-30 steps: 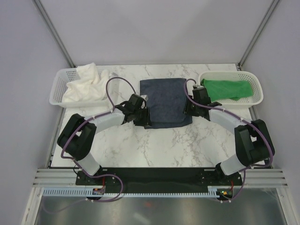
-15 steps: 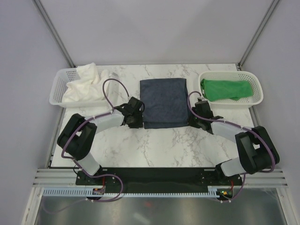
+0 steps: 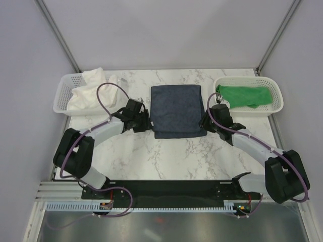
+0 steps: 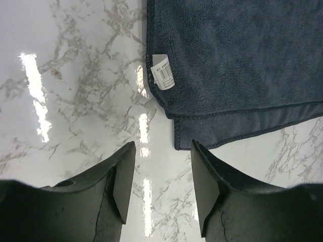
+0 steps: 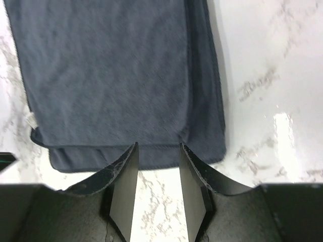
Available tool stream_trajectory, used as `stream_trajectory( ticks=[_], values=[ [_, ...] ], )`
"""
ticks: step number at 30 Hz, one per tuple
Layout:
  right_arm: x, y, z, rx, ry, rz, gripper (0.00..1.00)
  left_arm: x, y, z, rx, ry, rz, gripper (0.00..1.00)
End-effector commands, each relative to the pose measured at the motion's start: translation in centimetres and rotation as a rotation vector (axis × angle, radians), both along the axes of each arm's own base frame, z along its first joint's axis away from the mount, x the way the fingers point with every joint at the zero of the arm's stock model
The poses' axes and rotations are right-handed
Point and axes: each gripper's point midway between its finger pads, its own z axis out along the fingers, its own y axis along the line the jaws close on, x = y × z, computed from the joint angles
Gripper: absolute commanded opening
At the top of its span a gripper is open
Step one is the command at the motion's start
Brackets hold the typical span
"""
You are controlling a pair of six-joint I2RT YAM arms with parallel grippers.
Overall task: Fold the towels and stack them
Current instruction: Fold the towel
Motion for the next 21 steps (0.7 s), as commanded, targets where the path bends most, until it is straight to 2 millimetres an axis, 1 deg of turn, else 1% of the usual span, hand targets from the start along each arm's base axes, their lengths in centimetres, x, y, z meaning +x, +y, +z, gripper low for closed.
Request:
stream_trajectory(
  ticks=[1, 3, 4, 5, 7, 8, 10, 19, 21],
  values=[
    [1.8, -0.1, 1.4, -0.034, -0.021, -0.024, 0.46, 1.1, -1.9, -0.7, -0.075, 0.021, -0.064, 0.56],
    [2.7, -0.3, 1.2, -0.062, -0.015, -0.039, 0.46, 1.9, -2.0, -0.9, -0.092, 0.021, -0.051, 0.56],
    [2.9, -0.3, 1.1, -0.067, -0.011, -0.042, 0.47, 2.3, -2.4, -0.7, -0.104, 0.015, -0.056, 0.56],
    [3.3, -0.1, 0.8, -0.070, 0.002, -0.040, 0.47, 2.6, -2.4, -1.2, -0.099, 0.026, -0.054, 0.56],
    [3.6, 0.2, 0.6, -0.064, 0.015, -0.032, 0.47, 3.2, -2.6, -1.2, -0.095, 0.021, -0.050, 0.56],
    [3.7, 0.4, 0.2, -0.068, 0.027, -0.029, 0.47, 3.4, -2.5, -1.6, -0.087, 0.029, -0.043, 0.56],
    [4.0, 0.2, -0.4, -0.081, 0.042, -0.041, 0.47, 3.9, -2.5, -1.5, -0.080, 0.022, -0.036, 0.56],
    [3.7, 0.2, -2.2, -0.088, 0.109, -0.052, 0.46, 4.8, -2.1, -2.0, -0.049, 0.033, -0.001, 0.51],
    [3.6, 0.1, -2.5, -0.092, 0.115, -0.058, 0.46, 4.7, -2.0, -2.2, -0.049, 0.046, 0.005, 0.50]
  ],
)
